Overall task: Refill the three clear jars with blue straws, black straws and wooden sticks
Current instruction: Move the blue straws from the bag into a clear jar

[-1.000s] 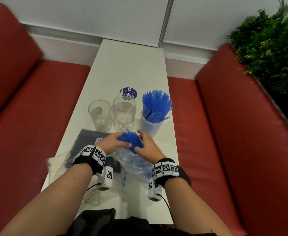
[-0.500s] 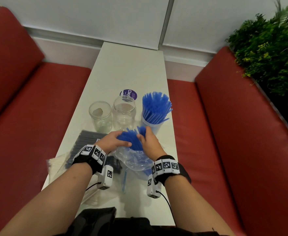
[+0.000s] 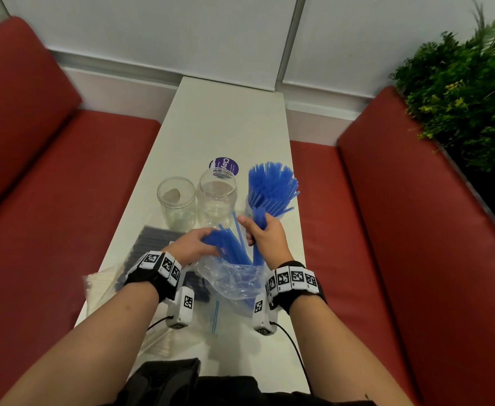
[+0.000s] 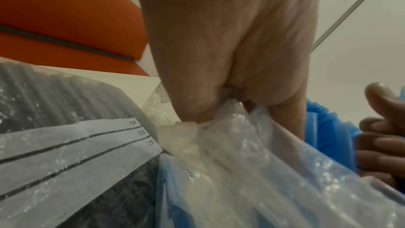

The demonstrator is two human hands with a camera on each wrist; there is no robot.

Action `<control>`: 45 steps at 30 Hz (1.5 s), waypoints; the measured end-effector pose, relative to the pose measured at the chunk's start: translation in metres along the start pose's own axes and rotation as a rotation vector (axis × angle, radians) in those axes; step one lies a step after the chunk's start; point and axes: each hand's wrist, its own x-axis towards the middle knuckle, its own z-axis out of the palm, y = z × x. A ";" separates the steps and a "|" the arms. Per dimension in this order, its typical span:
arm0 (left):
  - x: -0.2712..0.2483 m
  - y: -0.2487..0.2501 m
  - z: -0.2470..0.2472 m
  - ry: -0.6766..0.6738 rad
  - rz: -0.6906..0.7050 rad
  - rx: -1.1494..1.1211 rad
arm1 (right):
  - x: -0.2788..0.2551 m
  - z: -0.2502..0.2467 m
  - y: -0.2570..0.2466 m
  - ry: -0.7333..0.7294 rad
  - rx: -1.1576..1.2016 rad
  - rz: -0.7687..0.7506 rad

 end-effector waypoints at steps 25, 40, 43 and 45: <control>0.001 -0.012 -0.012 0.007 -0.024 -0.025 | 0.065 -0.036 -0.121 0.463 0.216 -0.399; 0.003 -0.013 -0.016 -0.009 -0.022 -0.001 | 0.069 -0.024 -0.057 0.358 -0.010 -0.314; 0.004 -0.012 -0.016 -0.011 -0.028 -0.014 | 0.072 -0.030 -0.080 0.371 -0.059 -0.445; 0.006 -0.011 -0.016 -0.016 -0.030 -0.030 | 0.074 -0.036 -0.095 0.399 -0.150 -0.548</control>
